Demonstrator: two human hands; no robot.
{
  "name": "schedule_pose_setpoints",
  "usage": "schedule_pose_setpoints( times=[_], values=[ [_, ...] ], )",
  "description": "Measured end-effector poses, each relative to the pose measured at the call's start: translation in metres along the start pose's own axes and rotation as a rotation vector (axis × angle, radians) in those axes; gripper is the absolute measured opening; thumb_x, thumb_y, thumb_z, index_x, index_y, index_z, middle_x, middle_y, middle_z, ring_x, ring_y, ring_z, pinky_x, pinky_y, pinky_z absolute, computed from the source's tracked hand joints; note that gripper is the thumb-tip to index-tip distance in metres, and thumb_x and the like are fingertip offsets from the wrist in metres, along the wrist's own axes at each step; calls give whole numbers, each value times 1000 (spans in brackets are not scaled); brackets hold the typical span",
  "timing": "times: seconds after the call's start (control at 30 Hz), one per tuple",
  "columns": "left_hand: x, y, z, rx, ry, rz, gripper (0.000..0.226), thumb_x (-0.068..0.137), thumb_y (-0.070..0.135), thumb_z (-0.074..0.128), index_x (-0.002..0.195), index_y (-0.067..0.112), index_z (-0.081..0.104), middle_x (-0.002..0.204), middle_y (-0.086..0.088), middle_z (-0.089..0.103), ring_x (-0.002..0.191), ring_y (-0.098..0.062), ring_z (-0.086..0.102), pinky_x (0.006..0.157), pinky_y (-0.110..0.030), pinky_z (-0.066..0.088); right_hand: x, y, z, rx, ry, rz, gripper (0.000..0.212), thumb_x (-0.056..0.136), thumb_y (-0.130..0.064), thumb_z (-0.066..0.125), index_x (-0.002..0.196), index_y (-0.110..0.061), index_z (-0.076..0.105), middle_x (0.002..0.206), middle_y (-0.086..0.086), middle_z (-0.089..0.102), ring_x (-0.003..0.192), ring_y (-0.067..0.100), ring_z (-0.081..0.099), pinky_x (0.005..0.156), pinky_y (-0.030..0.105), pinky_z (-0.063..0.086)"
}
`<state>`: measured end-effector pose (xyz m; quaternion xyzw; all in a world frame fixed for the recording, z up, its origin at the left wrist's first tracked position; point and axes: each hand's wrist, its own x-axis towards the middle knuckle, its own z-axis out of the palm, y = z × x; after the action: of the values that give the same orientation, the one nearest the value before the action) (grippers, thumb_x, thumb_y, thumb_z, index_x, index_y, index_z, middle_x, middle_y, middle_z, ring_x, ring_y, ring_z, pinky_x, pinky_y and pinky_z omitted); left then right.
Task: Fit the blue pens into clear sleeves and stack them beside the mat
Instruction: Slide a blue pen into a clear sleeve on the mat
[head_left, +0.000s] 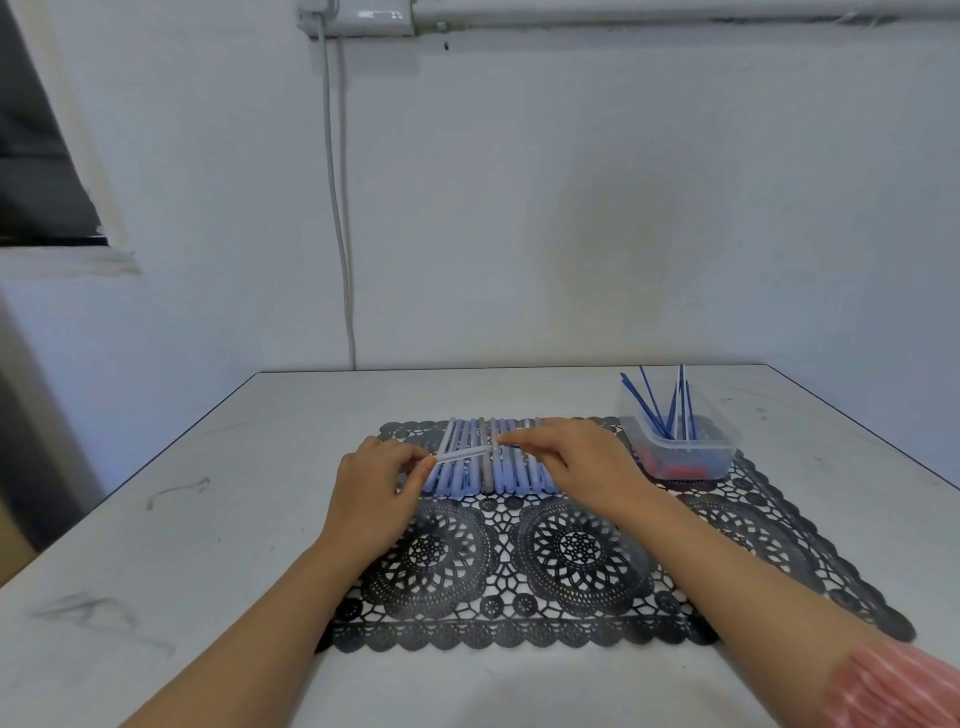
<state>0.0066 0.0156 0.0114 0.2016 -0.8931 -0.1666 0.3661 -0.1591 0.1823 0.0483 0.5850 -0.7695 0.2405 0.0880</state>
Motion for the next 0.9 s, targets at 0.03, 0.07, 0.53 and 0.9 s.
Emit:
schedule_pose_setpoints(
  times=[0.03, 0.07, 0.53, 0.9],
  values=[
    [0, 1, 0, 0, 2, 1, 12, 91, 28, 57, 85, 27, 67, 73, 18, 56, 79, -11, 49, 75, -34, 38, -1, 1, 0, 8, -1, 10, 35, 95, -18, 47, 125, -35, 57, 95, -2, 67, 82, 14, 58, 71, 29, 49],
    [-1, 1, 0, 1, 5, 5, 11, 91, 28, 58, 85, 26, 68, 72, 18, 55, 79, -11, 49, 74, -34, 38, -1, 2, 0, 11, -4, 18, 34, 96, -20, 47, 125, -34, 57, 95, -2, 67, 80, 13, 57, 71, 28, 48],
    [-1, 1, 1, -22, 4, 58, 9, 90, 25, 60, 85, 26, 68, 70, 22, 53, 77, -9, 48, 68, -31, 35, -2, 3, 8, 103, 25, 3, 28, 95, -24, 50, 119, -30, 62, 82, -5, 61, 68, 5, 47, 59, 14, 33],
    [0, -2, 3, -42, 8, 90, 19, 88, 36, 53, 86, 27, 68, 69, 24, 52, 79, 3, 46, 66, -21, 32, -3, 2, 10, 117, 70, -16, 24, 94, -22, 52, 113, -26, 67, 84, -8, 63, 67, -6, 42, 62, 7, 30]
  ],
)
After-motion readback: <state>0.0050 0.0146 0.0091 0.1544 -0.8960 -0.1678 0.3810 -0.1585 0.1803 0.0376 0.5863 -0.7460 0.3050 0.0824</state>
